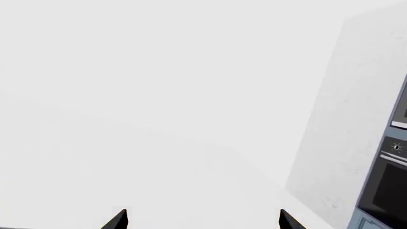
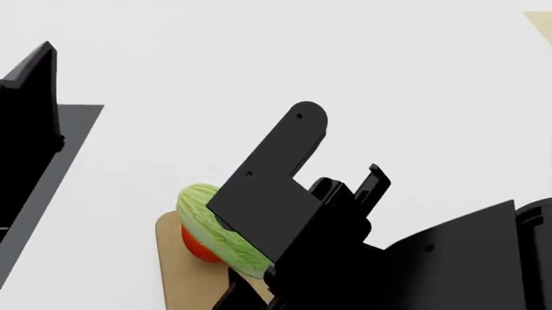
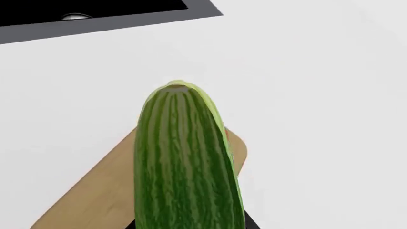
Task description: Pick the vegetables from the sink and place them on the cutting board.
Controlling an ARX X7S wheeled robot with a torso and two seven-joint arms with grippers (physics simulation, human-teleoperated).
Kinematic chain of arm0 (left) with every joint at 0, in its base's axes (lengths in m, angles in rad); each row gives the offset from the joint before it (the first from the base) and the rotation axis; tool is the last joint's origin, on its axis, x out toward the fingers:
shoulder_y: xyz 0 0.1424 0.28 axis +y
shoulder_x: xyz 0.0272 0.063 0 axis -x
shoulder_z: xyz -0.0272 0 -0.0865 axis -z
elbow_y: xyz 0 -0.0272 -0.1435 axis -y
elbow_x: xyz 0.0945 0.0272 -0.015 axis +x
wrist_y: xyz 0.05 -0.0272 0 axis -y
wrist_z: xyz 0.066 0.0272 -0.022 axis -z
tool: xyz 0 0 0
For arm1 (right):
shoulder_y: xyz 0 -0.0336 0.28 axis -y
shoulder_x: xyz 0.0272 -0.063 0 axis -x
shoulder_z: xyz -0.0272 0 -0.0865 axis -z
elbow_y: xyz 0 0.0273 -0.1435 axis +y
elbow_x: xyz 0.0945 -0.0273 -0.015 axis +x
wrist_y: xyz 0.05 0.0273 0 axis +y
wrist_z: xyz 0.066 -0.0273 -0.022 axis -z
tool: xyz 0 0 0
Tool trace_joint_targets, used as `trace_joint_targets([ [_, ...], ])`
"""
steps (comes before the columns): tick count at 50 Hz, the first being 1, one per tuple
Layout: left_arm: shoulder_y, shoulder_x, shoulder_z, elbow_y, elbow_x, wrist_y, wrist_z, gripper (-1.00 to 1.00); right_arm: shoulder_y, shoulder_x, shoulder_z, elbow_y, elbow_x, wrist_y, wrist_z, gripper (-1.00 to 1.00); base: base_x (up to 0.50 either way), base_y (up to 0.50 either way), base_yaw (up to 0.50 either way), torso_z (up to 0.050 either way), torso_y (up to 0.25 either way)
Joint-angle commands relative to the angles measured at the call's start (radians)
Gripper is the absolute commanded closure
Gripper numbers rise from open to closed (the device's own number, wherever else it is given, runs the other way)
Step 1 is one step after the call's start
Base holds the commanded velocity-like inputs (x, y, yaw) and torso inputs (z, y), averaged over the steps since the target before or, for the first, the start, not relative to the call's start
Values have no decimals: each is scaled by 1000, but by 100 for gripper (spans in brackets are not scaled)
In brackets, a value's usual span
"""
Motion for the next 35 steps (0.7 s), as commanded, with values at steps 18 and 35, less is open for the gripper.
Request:
trace_joint_targets([
  [18,143,-118,167,8,-4,7,-3,-100,-28,-2,-51,-8,-89,2,-73,100,-4,13,23,-11,0],
  [35,150,-114,182,0,14,19,8,-100,-74,1,-80,-6,-97,-11,-103,100,-5,12,22,-10,0],
])
